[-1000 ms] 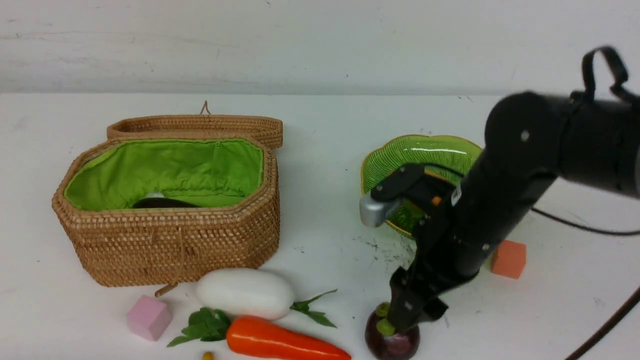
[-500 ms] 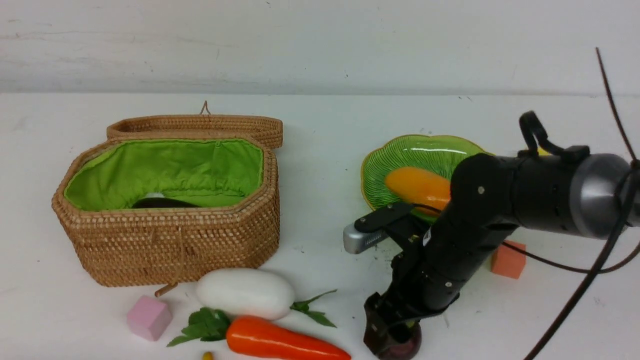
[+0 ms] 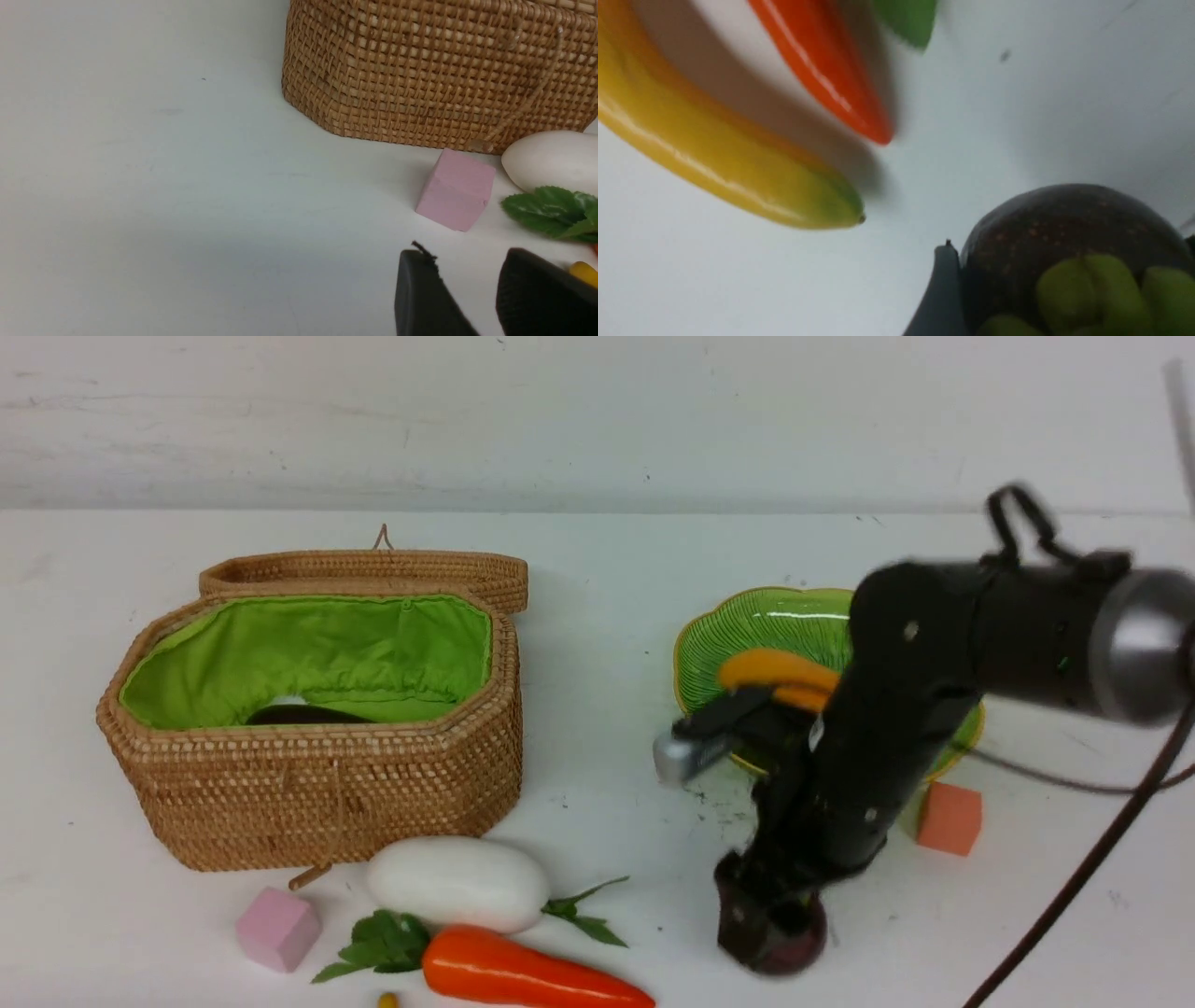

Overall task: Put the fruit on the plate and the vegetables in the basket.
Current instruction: Use the right arm to grab a mangosteen and put it into the right plate

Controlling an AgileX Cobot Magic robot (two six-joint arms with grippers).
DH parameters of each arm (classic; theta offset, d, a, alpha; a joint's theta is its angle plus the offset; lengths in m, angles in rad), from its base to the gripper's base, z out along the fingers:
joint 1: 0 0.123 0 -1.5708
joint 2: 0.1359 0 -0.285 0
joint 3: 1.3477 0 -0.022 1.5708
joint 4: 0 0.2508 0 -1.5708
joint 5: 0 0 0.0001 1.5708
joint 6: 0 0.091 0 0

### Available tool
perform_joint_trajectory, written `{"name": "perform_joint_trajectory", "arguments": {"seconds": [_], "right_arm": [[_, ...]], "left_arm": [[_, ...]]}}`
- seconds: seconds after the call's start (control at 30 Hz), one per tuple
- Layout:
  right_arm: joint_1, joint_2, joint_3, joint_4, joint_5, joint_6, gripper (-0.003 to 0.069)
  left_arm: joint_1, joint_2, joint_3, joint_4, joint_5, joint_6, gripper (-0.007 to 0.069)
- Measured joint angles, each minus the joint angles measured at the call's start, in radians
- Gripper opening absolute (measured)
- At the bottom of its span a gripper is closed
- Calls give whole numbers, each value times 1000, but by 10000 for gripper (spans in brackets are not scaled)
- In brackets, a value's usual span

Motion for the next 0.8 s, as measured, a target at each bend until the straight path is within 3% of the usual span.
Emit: {"name": "perform_joint_trajectory", "arguments": {"seconds": [0.23,0.5,0.8], "right_arm": [[-200,-31,-160,2,-14,21,589],[-409,29,-179,108,-300,26,589],[-425,236,-180,179,-501,23,589]], "left_arm": [[0,0,0,0,0,0,239],[0,0,0,0,0,0,239],[0,0,0,0,0,0,239]]}}
